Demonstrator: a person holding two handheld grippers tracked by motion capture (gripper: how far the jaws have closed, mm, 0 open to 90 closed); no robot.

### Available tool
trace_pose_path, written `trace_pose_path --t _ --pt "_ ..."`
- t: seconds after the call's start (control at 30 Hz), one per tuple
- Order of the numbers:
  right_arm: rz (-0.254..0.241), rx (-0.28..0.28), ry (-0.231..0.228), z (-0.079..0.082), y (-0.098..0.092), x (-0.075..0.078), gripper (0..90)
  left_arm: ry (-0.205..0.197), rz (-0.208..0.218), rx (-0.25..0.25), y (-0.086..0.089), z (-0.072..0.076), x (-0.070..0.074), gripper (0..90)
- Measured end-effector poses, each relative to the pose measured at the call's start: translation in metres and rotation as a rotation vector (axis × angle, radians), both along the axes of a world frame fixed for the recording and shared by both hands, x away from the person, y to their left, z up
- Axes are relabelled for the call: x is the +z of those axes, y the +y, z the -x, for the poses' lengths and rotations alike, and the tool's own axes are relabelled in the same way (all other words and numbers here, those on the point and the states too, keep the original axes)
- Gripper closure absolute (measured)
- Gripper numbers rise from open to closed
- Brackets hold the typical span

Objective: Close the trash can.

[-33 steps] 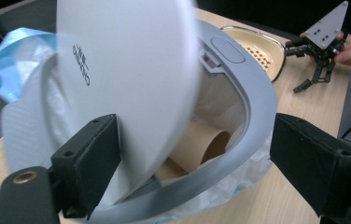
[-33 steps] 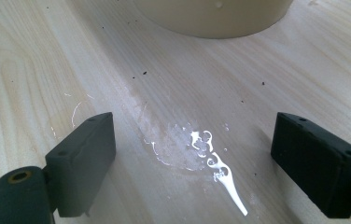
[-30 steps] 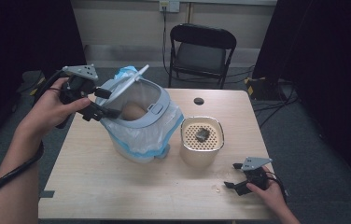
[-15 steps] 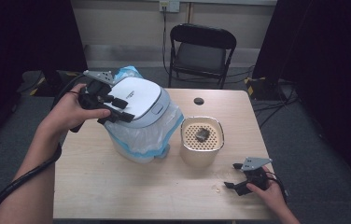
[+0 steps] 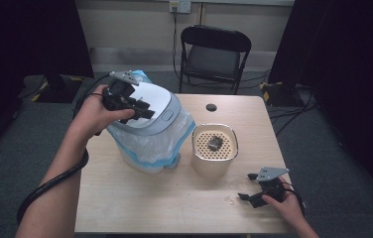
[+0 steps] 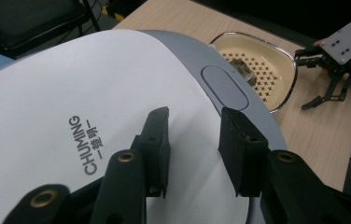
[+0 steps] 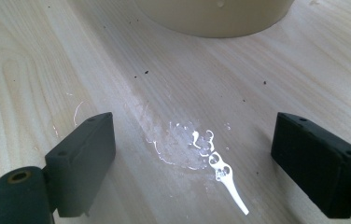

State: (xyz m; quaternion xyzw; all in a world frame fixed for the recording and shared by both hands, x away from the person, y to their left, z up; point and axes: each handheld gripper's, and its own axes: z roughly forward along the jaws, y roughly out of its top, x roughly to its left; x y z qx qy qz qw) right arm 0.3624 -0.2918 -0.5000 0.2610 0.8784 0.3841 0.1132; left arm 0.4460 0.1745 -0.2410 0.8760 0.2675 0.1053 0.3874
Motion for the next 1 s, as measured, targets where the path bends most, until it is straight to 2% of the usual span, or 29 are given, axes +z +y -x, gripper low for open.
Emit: trace_pose_path --t 0.1,0.13,0.2,0.23,0.27,0.3,0.37,0.4,0.43,0.47,0.6,0.73,0.77,0.87,0.9,1.0 --pt "0.003 -0.001 -0.002 0.0 0.0 0.0 13.4 -0.008 -0.012 0.008 -0.004 0.0 0.0 63.9" --pt "0.002 -0.001 -0.001 0.0 0.0 0.0 13.4 -0.014 -0.039 -0.005 -0.005 0.001 0.002 63.7" --pt "0.001 0.0 0.0 0.0 0.0 0.0 13.4 -0.01 -0.045 -0.007 -0.008 0.002 0.003 59.0" --pt "0.0 0.0 0.0 0.0 0.0 0.0 13.4 -0.011 -0.039 0.011 -0.008 0.003 0.003 55.5" --pt "0.001 0.0 0.0 0.0 0.0 0.0 13.4 -0.016 -0.046 0.041 -0.008 0.003 0.002 46.2" --pt "0.0 0.0 0.0 0.0 0.0 0.0 13.4 -0.019 -0.049 0.048 -0.007 0.005 0.002 36.7" --pt "0.002 -0.001 -0.001 0.0 0.0 0.0 13.4 -0.014 -0.015 0.041 -0.003 0.009 0.0 33.8" --pt "0.0 0.0 0.0 0.0 0.0 0.0 13.4 -0.023 -0.02 0.061 0.001 0.015 0.0 27.8" --pt "0.0 0.0 0.0 0.0 0.0 0.0 13.4 -0.023 -0.02 0.061 0.001 0.015 0.0 25.5" --pt "0.0 0.0 0.0 0.0 0.0 0.0 13.4 -0.026 -0.023 0.059 0.005 0.018 0.001 25.5" --pt "0.0 0.0 0.0 0.0 0.0 0.0 13.3 -0.028 0.044 0.064 0.024 0.035 0.003 21.7" --pt "0.0 0.0 0.0 0.0 0.0 0.0 13.4 -0.02 0.066 0.075 0.039 0.05 0.0 19.1" --pt "0.0 -0.001 -0.002 0.0 0.0 0.0 13.4 -0.018 0.079 0.075 0.042 0.054 -0.002 18.9" --pt "-0.001 -0.001 -0.001 0.0 0.0 0.0 13.3 -0.019 0.081 0.092 0.053 0.064 -0.008 18.9" --pt "0.0 -0.001 -0.001 0.0 0.0 0.0 13.4 -0.018 0.087 0.098 0.059 0.07 -0.014 18.9" --pt "0.0 -0.001 -0.001 0.0 0.0 0.0 13.4 -0.011 0.096 0.097 0.065 0.077 -0.024 18.5"
